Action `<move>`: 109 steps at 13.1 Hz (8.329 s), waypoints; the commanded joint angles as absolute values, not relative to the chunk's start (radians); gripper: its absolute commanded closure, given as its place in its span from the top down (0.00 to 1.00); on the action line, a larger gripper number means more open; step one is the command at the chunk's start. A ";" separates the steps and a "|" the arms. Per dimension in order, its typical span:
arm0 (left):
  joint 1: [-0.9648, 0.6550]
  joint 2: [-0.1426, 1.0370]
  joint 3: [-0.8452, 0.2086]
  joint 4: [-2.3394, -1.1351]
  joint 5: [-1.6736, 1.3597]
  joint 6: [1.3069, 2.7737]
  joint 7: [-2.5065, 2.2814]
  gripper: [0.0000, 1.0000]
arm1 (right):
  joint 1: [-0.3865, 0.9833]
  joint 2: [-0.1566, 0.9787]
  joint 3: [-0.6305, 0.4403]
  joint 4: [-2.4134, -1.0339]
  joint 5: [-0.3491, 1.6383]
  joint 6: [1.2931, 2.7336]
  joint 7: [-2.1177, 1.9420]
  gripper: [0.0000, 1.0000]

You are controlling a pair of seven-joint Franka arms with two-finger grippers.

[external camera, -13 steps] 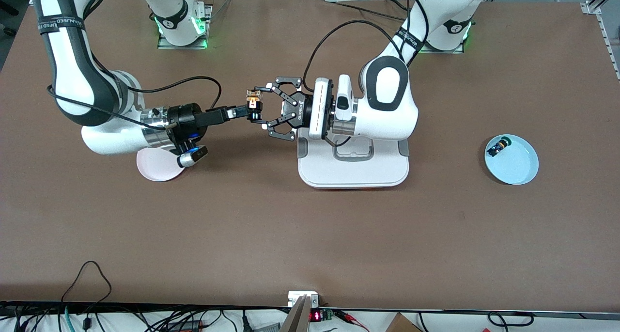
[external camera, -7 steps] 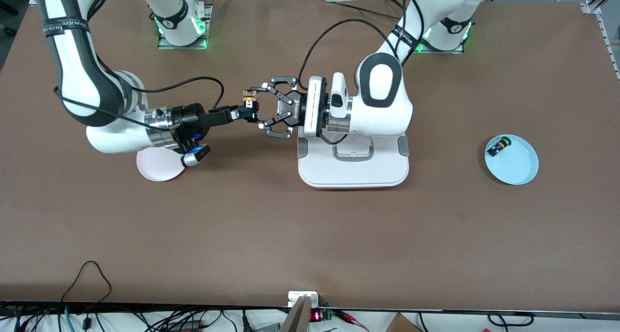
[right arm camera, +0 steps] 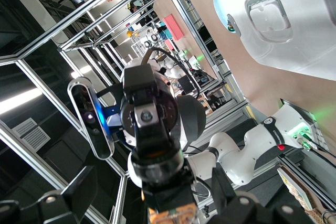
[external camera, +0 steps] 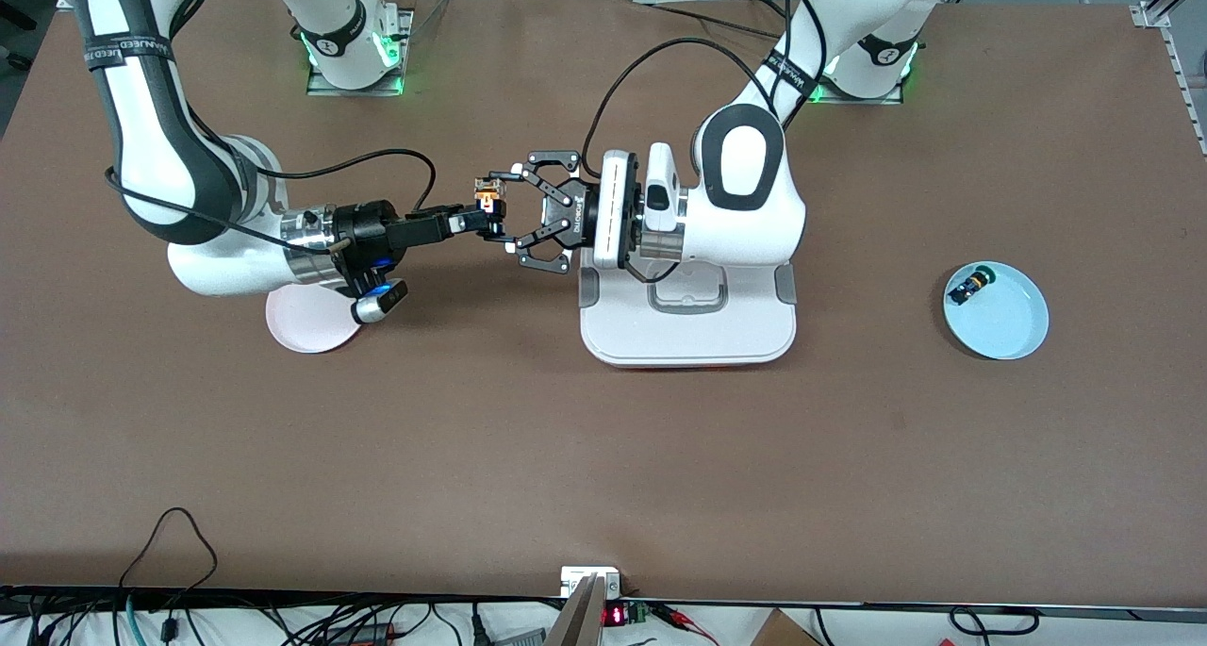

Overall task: Transfer orange switch to right arm and place
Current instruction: 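Grasp the orange switch with the right gripper beside the left gripper, then open the left gripper and withdraw it while the right gripper pulls back, then lower the orange switch onto the white plate with the right gripper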

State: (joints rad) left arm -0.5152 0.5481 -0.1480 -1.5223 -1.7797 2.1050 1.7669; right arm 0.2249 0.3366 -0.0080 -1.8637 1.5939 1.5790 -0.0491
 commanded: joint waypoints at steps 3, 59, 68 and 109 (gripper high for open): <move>-0.518 0.545 -0.144 -1.525 -1.793 2.109 1.772 0.00 | 0.215 0.284 -0.003 -1.921 1.617 1.580 -0.043 0.91; 0.210 0.272 0.198 -1.572 -0.665 1.616 1.908 1.00 | 0.104 0.290 -0.003 -1.905 0.944 1.592 -0.431 0.32; -0.130 -0.023 0.322 -1.623 -0.016 1.747 1.115 1.00 | 0.097 0.287 -0.003 -1.885 0.501 1.627 -0.712 0.32; -0.173 0.035 0.137 -1.549 0.052 1.635 -0.086 1.00 | 0.031 0.403 -0.002 -2.132 -0.120 2.408 -1.355 0.33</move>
State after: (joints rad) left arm -0.1714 0.0218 0.1345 -1.5895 0.0665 1.6623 -0.0940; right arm 0.0437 0.4108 -0.0131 -2.1053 -0.1033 2.3736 -1.3412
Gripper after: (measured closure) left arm 0.000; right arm 0.564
